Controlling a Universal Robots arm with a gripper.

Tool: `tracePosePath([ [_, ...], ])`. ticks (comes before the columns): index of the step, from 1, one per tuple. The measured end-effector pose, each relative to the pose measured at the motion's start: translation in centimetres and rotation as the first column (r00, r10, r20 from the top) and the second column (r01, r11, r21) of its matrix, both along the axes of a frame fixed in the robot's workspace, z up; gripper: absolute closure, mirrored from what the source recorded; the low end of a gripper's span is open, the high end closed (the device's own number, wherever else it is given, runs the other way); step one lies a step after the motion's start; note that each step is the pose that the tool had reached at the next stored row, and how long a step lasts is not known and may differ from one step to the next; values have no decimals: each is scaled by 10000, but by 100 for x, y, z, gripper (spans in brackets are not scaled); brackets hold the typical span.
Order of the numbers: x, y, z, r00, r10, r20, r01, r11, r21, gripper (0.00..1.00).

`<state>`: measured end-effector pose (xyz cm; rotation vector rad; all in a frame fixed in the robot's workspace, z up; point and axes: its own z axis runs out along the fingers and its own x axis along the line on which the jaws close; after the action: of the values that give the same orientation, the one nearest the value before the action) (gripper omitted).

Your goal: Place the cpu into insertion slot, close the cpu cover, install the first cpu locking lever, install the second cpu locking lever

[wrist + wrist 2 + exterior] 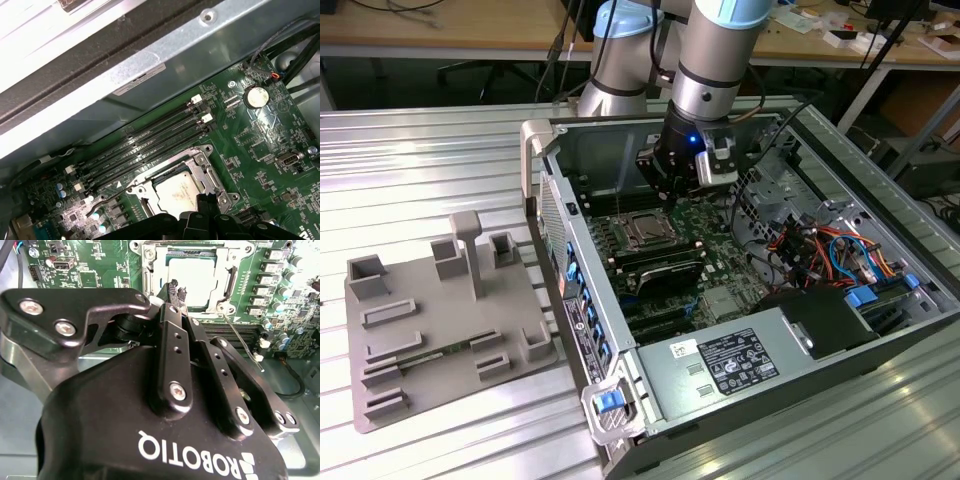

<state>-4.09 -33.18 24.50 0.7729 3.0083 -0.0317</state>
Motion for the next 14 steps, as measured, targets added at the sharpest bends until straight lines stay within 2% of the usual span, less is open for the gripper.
tracePosePath([
  [14,0,0,0,9991,430,0,-430,9991,0,89],
])
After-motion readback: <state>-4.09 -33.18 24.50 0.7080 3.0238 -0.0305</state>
